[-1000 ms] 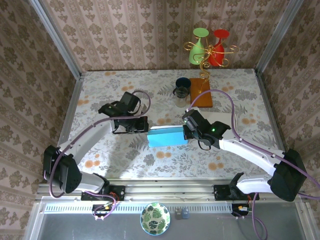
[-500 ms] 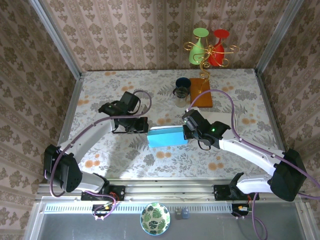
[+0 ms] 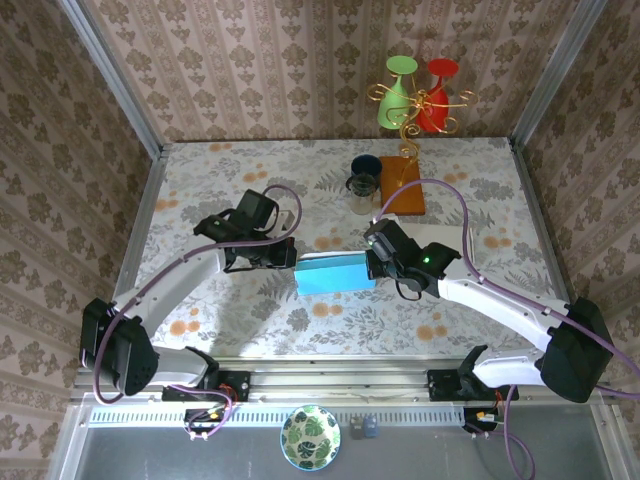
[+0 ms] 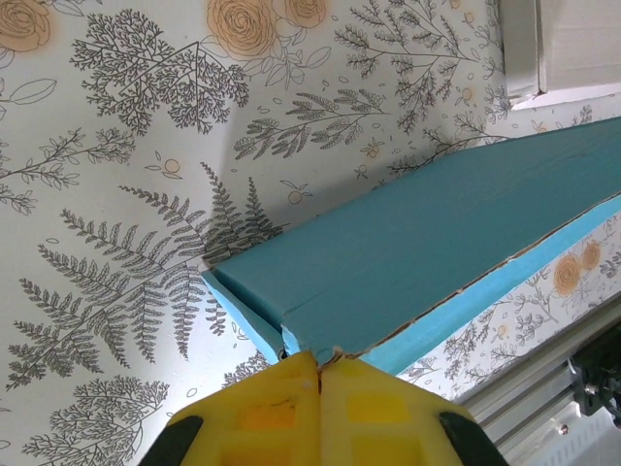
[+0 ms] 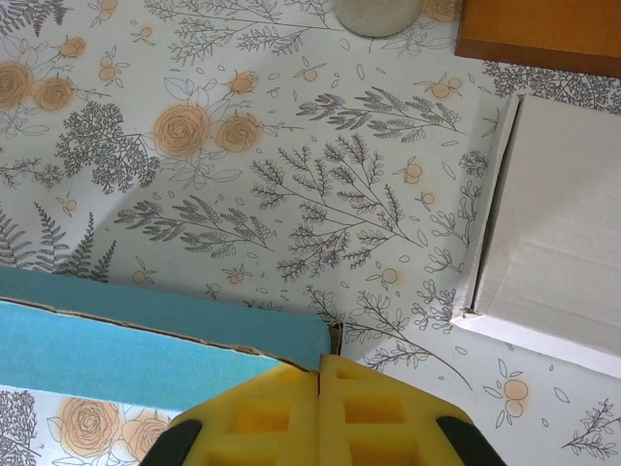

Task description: Fold the paper box

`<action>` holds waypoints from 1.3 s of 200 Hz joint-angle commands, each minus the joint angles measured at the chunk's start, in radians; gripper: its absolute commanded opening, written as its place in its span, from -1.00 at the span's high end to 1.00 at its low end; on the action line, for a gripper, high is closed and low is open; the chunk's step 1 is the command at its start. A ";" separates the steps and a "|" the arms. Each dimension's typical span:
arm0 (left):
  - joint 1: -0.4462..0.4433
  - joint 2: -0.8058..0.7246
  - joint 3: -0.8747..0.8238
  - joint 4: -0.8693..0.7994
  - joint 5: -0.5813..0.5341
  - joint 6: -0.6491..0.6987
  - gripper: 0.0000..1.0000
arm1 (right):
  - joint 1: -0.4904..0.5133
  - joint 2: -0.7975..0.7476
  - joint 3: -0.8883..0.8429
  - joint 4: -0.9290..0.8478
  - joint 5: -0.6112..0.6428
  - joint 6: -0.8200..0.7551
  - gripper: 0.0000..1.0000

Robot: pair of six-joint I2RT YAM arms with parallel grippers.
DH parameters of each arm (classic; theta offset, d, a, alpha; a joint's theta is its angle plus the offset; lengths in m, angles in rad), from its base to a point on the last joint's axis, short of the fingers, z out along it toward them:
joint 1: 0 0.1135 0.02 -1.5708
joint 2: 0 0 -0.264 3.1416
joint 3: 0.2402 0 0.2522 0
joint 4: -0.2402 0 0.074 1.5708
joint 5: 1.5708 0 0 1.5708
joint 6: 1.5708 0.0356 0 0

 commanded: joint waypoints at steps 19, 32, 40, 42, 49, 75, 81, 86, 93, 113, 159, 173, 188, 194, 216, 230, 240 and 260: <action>-0.040 -0.041 -0.075 0.010 -0.037 0.004 0.95 | 0.010 0.009 -0.016 -0.023 -0.001 0.008 1.00; -0.056 -0.058 -0.096 0.024 -0.060 0.009 0.95 | 0.010 0.009 -0.016 -0.027 0.000 0.009 1.00; -0.065 -0.070 -0.108 0.032 -0.073 0.009 0.95 | 0.011 0.008 -0.014 -0.027 0.000 0.008 1.00; -0.067 -0.073 -0.112 0.035 -0.076 0.010 0.95 | 0.012 0.009 -0.014 -0.028 0.000 0.007 1.00; -0.073 -0.084 -0.128 0.044 -0.088 0.009 0.95 | 0.011 0.009 -0.013 -0.029 0.002 0.006 1.00; -0.090 -0.124 -0.173 0.077 -0.133 0.017 0.96 | 0.011 0.011 -0.008 -0.029 -0.001 0.005 1.00; -0.094 -0.130 -0.185 0.083 -0.141 0.019 0.96 | 0.011 0.012 -0.009 -0.030 -0.002 0.006 1.00; -0.098 -0.133 -0.191 0.088 -0.149 0.022 0.96 | 0.011 0.013 -0.008 -0.030 -0.001 0.006 1.00; -0.105 -0.136 -0.200 0.093 -0.158 0.025 0.96 | 0.011 0.013 -0.007 -0.033 -0.001 0.005 1.00; -0.128 -0.136 -0.224 0.102 -0.187 0.032 0.96 | 0.011 0.014 -0.003 -0.039 -0.003 0.005 1.00; -0.200 -0.153 -0.250 0.084 -0.322 0.016 0.96 | 0.010 0.003 0.014 -0.082 -0.021 0.045 0.97; -0.207 -0.167 -0.266 0.091 -0.340 -0.007 0.96 | 0.010 -0.004 0.027 -0.110 -0.035 0.077 0.81; -0.217 -0.174 -0.274 0.092 -0.357 -0.025 0.96 | 0.006 -0.023 0.049 -0.154 -0.057 0.133 0.56; -0.222 -0.176 -0.275 0.091 -0.368 -0.030 0.96 | 0.001 -0.033 0.061 -0.171 -0.072 0.168 0.45; -0.237 -0.180 -0.279 0.100 -0.384 -0.043 0.96 | -0.050 -0.092 0.078 -0.211 -0.185 0.366 0.09; -0.245 -0.179 -0.279 0.101 -0.394 -0.046 0.97 | -0.099 -0.143 0.046 -0.168 -0.277 0.521 -0.08; -0.249 -0.179 -0.278 0.102 -0.400 -0.046 0.97 | -0.143 -0.182 0.007 -0.122 -0.331 0.647 -0.17; -0.258 -0.176 -0.271 0.100 -0.412 -0.044 0.96 | -0.222 -0.256 -0.095 0.013 -0.420 0.909 -0.29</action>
